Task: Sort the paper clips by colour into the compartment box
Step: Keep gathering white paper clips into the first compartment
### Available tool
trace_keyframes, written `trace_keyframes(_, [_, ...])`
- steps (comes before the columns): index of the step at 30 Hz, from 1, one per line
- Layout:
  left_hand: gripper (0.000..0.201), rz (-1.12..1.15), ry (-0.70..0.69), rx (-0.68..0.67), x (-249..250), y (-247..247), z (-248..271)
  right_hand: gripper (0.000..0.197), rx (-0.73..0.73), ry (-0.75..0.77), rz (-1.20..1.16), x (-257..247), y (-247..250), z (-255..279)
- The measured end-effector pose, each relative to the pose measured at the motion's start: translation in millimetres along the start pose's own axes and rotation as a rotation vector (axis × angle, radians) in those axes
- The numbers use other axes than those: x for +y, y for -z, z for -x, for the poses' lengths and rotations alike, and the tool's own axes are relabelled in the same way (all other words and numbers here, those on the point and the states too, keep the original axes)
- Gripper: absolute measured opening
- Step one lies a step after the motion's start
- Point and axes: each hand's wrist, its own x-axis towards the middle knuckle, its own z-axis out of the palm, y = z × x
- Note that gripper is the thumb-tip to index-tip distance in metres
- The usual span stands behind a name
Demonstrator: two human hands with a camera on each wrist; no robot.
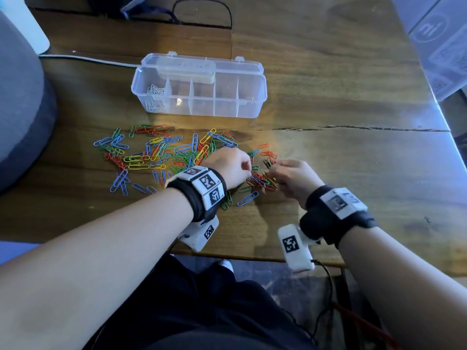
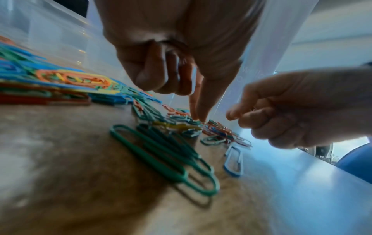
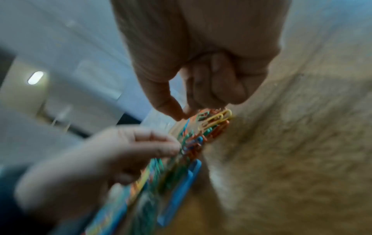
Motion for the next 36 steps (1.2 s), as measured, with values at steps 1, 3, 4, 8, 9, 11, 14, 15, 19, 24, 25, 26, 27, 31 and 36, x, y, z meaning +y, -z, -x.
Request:
trace_keyframes(1, [0.008, -0.019, 0.004, 0.011, 0, -2, -1, 0.021, 0.063, 0.077, 0.251, 0, -5, -1])
trace_keyframes(3, [0.008, -0.045, 0.024, 0.018, -1, -3, -4, 0.022, 0.139, 0.130, 0.599, -2, -11, -2])
trace_keyframes(4, [0.010, -0.051, 0.035, 0.012, -1, -3, -5, 0.025, 0.153, 0.131, 0.663, -3, -12, -2])
trace_keyframes(8, [0.019, -0.073, 0.060, -0.053, -5, 2, -7, 0.021, 0.150, 0.170, 0.622, -4, -1, -2])
trace_keyframes(9, [0.018, -0.066, 0.058, -0.058, -5, 3, -8, 0.020, 0.142, 0.185, 0.595, -4, 3, -2])
trace_keyframes(11, [0.013, -0.055, 0.029, -0.055, -2, 3, -7, 0.016, 0.141, 0.187, 0.573, -2, 7, -1])
trace_keyframes(14, [0.012, -0.070, -0.026, -0.040, 6, 0, -3, 0.008, 0.152, 0.180, 0.586, -1, 7, -1])
trace_keyframes(15, [0.013, -0.079, -0.039, -0.027, 7, -2, -2, 0.009, 0.152, 0.185, 0.592, -1, 6, 0])
trace_keyframes(19, [0.010, -0.183, -0.078, -0.061, 15, -4, -5, 0.013, 0.214, 0.191, 0.513, -5, 7, -1])
trace_keyframes(24, [0.012, -0.293, -0.052, -0.239, 21, -2, -14, 0.011, 0.164, 0.046, 0.220, -14, 20, 4])
trace_keyframes(25, [0.013, -0.278, -0.041, -0.262, 20, 0, -14, 0.010, 0.126, 0.014, 0.147, -16, 23, 6])
trace_keyframes(26, [0.015, -0.249, -0.030, -0.276, 19, 2, -14, 0.009, 0.089, -0.017, 0.067, -17, 26, 9])
trace_keyframes(27, [0.016, -0.195, -0.018, -0.277, 16, 6, -12, 0.009, 0.056, -0.050, -0.017, -18, 28, 11])
trace_keyframes(31, [0.023, 0.593, 0.155, -0.175, -6, 21, 3, 0.017, -0.084, -0.240, -0.445, -23, 25, 13])
trace_keyframes(36, [0.029, 1.425, 0.319, 0.087, -50, 46, 28, 0.032, -0.286, -0.377, -0.712, -43, 12, 9])
